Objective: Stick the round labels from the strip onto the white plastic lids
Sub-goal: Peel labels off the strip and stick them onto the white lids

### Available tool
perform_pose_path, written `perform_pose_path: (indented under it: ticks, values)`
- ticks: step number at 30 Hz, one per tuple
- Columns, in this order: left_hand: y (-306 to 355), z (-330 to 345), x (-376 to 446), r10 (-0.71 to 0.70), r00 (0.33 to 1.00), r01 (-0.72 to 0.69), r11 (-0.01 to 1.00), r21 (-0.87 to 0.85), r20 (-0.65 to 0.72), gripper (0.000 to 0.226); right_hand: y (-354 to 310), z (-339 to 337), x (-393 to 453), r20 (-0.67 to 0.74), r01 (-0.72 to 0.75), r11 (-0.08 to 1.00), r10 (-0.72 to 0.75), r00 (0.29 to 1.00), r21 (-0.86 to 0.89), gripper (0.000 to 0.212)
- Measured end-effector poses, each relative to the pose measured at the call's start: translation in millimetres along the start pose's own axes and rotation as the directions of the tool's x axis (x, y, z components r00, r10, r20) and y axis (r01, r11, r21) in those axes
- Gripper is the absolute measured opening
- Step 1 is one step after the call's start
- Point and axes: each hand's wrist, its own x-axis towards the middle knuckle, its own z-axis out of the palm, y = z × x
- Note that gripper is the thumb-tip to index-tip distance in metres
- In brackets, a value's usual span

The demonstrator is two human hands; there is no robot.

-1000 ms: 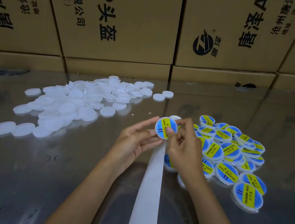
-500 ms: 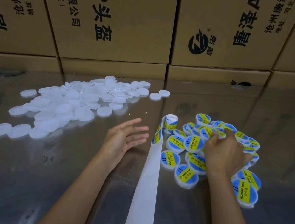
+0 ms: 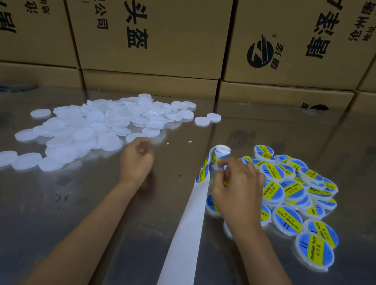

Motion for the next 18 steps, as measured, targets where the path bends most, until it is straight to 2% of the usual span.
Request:
perform_pose_path:
  ticks: [2, 4, 9, 14, 18]
  values:
    - [-3, 1, 21, 0.025, 0.999, -0.021, 0.984, 0.177, -0.022, 0.027, 2, 1, 0, 0.021, -0.026, 0.999, 0.025, 0.999, 0.024, 0.014]
    - [-7, 1, 40, 0.023, 0.999, -0.011, 0.945, 0.326, -0.034, 0.039, 3, 1, 1, 0.039, -0.047, 0.998, 0.046, 0.998, 0.031, 0.015]
    - [-16, 9, 69, 0.02, 1.0, -0.015, 0.859, 0.512, -0.004, 0.048, 5, 4, 5, 0.036, -0.049, 0.998, 0.048, 0.998, 0.046, 0.012]
    - [-20, 14, 78, 0.04, 0.999, -0.031, 0.811, 0.585, -0.003, 0.047, 6, 7, 5, 0.039, -0.023, 0.999, 0.021, 0.999, 0.042, 0.01]
    - [-21, 9, 74, 0.04, 0.999, -0.045, 0.918, 0.393, 0.021, 0.053, 8, 12, 4, 0.121, -0.013, 0.999, 0.008, 0.993, 0.045, 0.019]
